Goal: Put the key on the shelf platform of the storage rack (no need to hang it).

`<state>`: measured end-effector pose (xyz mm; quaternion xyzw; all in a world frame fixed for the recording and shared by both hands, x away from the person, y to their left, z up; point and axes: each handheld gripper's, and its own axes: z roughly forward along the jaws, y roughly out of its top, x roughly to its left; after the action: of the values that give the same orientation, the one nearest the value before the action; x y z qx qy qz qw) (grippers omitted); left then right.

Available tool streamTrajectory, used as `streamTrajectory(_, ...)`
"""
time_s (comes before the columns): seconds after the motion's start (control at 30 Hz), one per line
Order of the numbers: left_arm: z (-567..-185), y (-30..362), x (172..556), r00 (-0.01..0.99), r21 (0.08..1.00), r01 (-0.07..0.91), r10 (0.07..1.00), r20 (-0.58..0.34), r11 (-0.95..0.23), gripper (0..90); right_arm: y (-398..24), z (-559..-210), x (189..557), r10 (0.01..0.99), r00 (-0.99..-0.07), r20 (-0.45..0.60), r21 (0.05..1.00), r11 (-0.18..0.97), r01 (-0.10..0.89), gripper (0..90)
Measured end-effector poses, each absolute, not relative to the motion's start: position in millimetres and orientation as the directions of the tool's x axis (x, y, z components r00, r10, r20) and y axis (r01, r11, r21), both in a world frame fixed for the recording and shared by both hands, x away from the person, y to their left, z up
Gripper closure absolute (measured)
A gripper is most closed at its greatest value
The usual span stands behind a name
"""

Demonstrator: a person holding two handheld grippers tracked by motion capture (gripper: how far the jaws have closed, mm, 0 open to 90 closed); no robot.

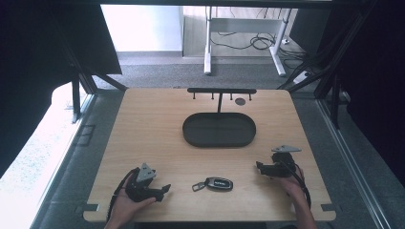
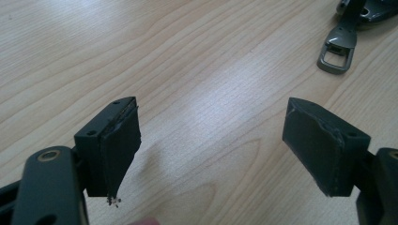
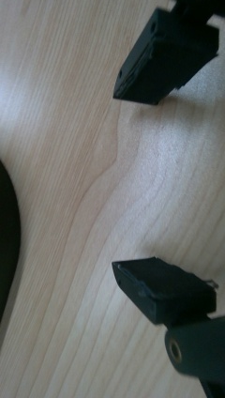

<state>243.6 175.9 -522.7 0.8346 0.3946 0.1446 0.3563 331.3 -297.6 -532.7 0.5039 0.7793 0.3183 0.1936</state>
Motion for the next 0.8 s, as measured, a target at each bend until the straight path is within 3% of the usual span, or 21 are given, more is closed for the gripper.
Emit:
streamTrajectory(0.13,-523,177,243,0.645,0.707,0.557,0.763,-0.038,-0.436,19.8,-300,-525,324,0.923,-0.383,0.046,0.735,0.228,0.639,22.0)
streamTrajectory(0.43,-523,177,243,0.652,0.704,0.555,0.758,-0.039,-0.442,19.8,-309,-521,318,0.911,-0.397,0.110,0.748,0.187,0.636,19.5)
streamTrajectory(0.8,-526,182,245,0.646,0.702,0.566,0.762,-0.050,-0.433,20.0,-318,-523,311,0.887,-0.458,0.059,0.736,0.271,0.621,28.2)
